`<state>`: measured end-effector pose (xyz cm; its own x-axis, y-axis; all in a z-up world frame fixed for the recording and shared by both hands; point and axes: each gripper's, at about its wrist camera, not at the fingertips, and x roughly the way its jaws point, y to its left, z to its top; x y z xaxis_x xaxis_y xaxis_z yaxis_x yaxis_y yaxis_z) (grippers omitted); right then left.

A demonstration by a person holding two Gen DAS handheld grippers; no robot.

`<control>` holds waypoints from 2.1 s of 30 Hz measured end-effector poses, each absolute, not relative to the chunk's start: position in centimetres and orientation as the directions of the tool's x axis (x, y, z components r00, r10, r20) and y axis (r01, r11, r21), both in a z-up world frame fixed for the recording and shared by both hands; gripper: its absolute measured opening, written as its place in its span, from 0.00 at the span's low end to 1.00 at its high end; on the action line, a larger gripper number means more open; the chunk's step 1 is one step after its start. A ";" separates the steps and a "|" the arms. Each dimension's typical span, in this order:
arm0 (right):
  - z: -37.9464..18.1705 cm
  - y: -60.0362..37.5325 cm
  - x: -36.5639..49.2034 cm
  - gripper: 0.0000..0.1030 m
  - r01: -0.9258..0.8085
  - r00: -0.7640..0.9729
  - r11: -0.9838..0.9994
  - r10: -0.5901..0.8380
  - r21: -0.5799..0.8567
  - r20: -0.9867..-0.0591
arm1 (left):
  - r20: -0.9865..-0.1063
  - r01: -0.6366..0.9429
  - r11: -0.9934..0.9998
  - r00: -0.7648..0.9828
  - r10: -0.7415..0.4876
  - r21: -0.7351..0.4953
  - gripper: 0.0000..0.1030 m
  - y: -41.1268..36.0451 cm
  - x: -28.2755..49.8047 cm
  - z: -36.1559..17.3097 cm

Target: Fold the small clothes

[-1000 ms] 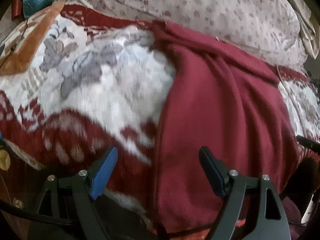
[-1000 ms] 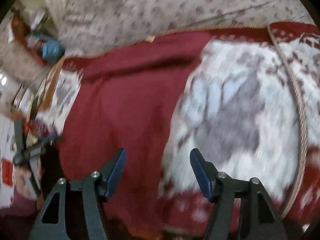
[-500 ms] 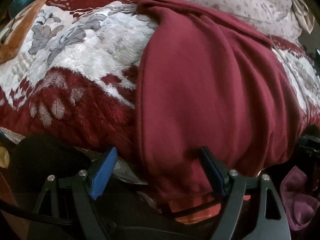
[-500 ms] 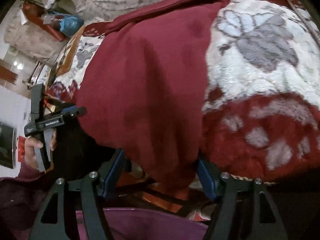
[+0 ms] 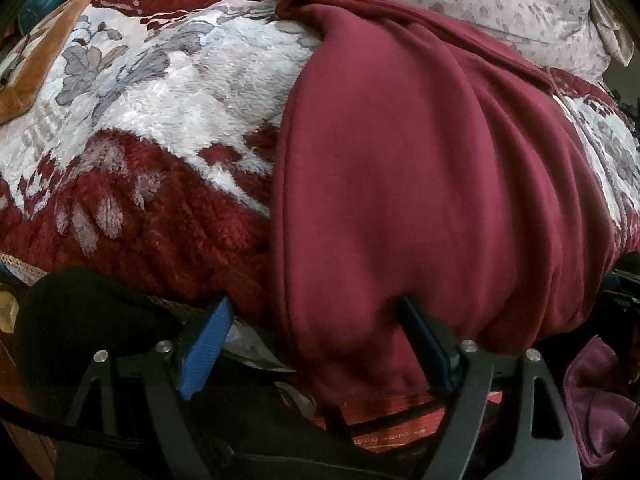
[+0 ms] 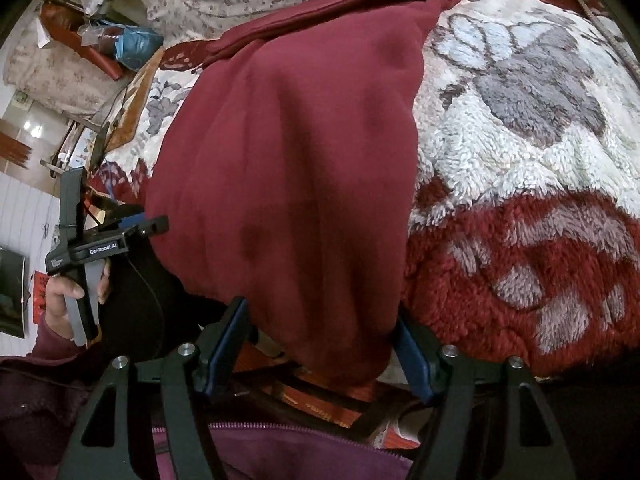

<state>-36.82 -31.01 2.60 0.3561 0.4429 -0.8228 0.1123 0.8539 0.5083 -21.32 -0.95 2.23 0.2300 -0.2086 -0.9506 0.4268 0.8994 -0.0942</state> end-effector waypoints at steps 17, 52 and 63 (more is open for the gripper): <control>2.9 -30.0 -35.7 0.47 0.030 0.293 0.891 0.425 0.453 -0.856 | -0.962 0.462 0.880 0.173 -0.211 -0.110 0.82 -1.6 -21.4 1.5; 10.6 -34.1 -31.1 0.16 -0.062 0.586 0.711 0.594 0.701 -0.551 | -0.820 0.452 0.814 0.259 -0.510 -0.364 0.06 -0.5 -16.4 11.8; 12.0 -42.0 -20.2 0.16 0.102 0.720 0.719 0.424 0.688 -0.549 | -0.767 0.366 0.849 0.389 -0.511 -0.380 0.06 -8.0 -2.0 12.3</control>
